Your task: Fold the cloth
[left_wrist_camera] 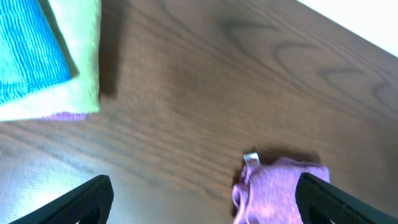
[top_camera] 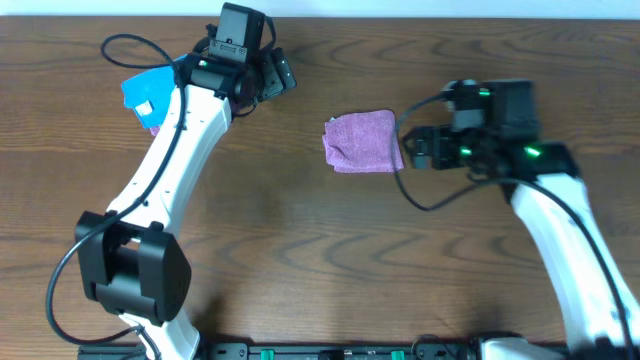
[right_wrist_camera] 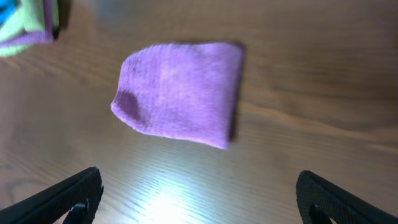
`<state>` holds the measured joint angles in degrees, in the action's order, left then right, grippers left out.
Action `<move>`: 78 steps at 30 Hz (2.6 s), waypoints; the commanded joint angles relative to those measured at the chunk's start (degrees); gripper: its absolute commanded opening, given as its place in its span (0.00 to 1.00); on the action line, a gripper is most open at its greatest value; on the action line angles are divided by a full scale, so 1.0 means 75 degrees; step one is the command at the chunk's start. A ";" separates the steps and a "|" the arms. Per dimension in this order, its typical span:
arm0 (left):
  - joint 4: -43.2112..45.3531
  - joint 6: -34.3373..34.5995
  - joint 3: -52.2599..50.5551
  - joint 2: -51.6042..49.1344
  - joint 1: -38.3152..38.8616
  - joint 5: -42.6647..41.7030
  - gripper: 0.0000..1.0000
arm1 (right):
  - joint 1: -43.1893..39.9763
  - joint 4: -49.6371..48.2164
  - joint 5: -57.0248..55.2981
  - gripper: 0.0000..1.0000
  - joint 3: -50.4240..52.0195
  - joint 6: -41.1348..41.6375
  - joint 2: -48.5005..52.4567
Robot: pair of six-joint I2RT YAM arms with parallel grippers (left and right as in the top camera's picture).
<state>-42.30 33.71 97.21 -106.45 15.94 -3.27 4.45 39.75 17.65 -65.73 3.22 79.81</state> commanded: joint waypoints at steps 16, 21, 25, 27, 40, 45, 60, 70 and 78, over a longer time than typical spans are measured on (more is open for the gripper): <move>-0.0764 0.0769 -0.0396 0.0198 0.0399 -0.1571 0.95 | -0.1941 0.0481 -0.0472 0.99 0.4083 0.0533 -0.6671; 0.0105 0.1370 -0.1667 0.0493 0.0498 -0.2075 0.95 | -0.1941 0.0487 -0.0580 0.99 0.4083 0.0533 -0.6755; 0.1559 0.2095 -0.3369 0.1358 0.0580 -0.2162 0.95 | -0.1877 0.0487 -0.0580 0.99 0.4083 0.0536 -0.6747; 0.2314 0.2503 -0.4080 0.1690 0.0612 -0.2384 0.95 | -0.1877 0.0487 -0.0580 0.99 0.4083 0.0533 -0.6747; 0.7143 0.5665 -0.7396 0.1821 0.1746 -0.1929 0.95 | -0.1877 0.0484 -0.0580 0.99 0.4083 0.0533 -0.6747; 0.7461 0.6009 -0.7461 0.1676 0.2241 -0.1212 0.95 | -0.1877 0.0487 -0.0580 0.99 0.4083 0.0533 -0.6747; 1.0180 0.6918 -0.7455 0.0090 0.2550 -0.0938 1.00 | -0.1877 0.0487 -0.0580 0.99 0.4083 0.0536 -0.6747; 1.0418 0.6997 -0.7452 -0.0271 0.2550 -0.0670 1.00 | -0.1877 0.0484 -0.0580 0.99 0.4083 0.0533 -0.6747; 1.0427 0.7000 -0.7347 -0.0577 0.2550 -0.0420 0.92 | -0.1877 0.0484 -0.0580 0.99 0.4083 0.0533 -0.6747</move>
<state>37.01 86.17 41.65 -107.22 35.05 -8.12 -9.52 43.44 13.45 -35.38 6.57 29.30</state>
